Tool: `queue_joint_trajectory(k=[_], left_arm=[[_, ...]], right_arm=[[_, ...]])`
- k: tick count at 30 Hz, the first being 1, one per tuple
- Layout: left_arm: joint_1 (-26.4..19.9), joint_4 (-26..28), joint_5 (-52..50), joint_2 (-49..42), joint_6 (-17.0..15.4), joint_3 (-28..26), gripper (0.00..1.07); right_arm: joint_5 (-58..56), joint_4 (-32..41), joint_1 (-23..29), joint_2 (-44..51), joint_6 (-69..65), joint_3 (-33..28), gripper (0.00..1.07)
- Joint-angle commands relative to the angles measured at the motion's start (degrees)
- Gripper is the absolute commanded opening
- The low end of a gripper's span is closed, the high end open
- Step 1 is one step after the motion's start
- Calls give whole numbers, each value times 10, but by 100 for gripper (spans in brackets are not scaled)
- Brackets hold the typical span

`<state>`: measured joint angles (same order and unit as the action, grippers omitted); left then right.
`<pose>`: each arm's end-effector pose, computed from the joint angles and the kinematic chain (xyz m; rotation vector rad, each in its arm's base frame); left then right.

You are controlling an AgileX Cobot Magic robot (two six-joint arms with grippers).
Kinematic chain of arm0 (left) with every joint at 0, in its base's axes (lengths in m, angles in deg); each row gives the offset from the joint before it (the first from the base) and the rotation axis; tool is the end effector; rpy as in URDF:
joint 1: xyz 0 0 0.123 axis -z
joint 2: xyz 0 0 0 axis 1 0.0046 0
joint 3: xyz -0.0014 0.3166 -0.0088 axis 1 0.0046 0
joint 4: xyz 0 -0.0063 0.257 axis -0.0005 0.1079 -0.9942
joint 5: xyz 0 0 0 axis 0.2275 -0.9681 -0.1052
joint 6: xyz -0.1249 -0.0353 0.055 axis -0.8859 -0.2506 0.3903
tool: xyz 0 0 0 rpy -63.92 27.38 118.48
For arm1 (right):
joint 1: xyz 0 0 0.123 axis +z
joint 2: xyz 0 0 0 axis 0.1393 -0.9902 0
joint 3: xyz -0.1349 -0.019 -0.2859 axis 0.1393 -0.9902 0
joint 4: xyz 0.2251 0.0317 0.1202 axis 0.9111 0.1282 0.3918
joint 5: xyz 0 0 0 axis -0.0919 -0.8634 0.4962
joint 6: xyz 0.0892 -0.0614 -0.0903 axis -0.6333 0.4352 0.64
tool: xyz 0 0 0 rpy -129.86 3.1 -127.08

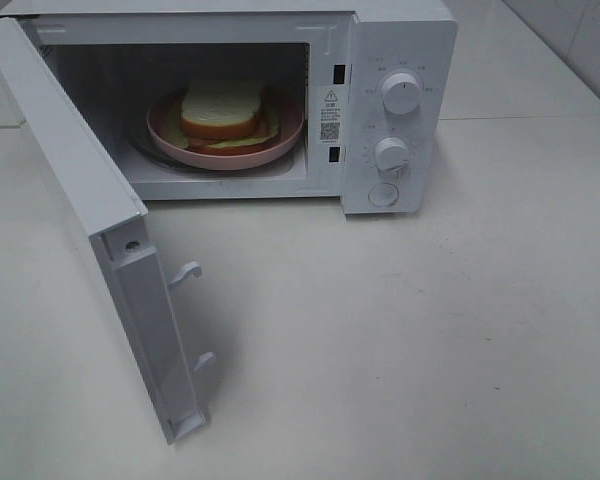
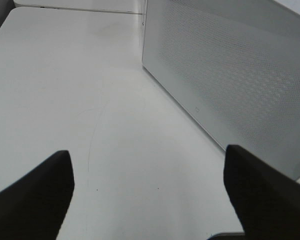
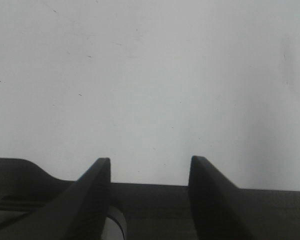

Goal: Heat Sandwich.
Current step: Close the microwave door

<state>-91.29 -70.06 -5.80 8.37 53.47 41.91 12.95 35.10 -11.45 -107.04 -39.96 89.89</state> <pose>0.0136 -0.0146 0.2583 -0.0233 2.0239 -0.1298 0.0992 -0.0006 0.2688 -0.0407 2.5367 -0.0076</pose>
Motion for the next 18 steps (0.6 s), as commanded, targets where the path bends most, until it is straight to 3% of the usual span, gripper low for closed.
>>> queue_joint_trajectory(k=[1, 11, 18], left_arm=[[3, 3, -7, -13, 0, 2, 76], [3, 3, -7, -13, 0, 2, 76], [3, 3, -7, -13, 0, 2, 76]], right_arm=[[5, 14, -5, 48, 15, -18, 50], [14, 57, -5, 239, 15, -73, 50], [17, 57, -5, 292, 3, -74, 50]])
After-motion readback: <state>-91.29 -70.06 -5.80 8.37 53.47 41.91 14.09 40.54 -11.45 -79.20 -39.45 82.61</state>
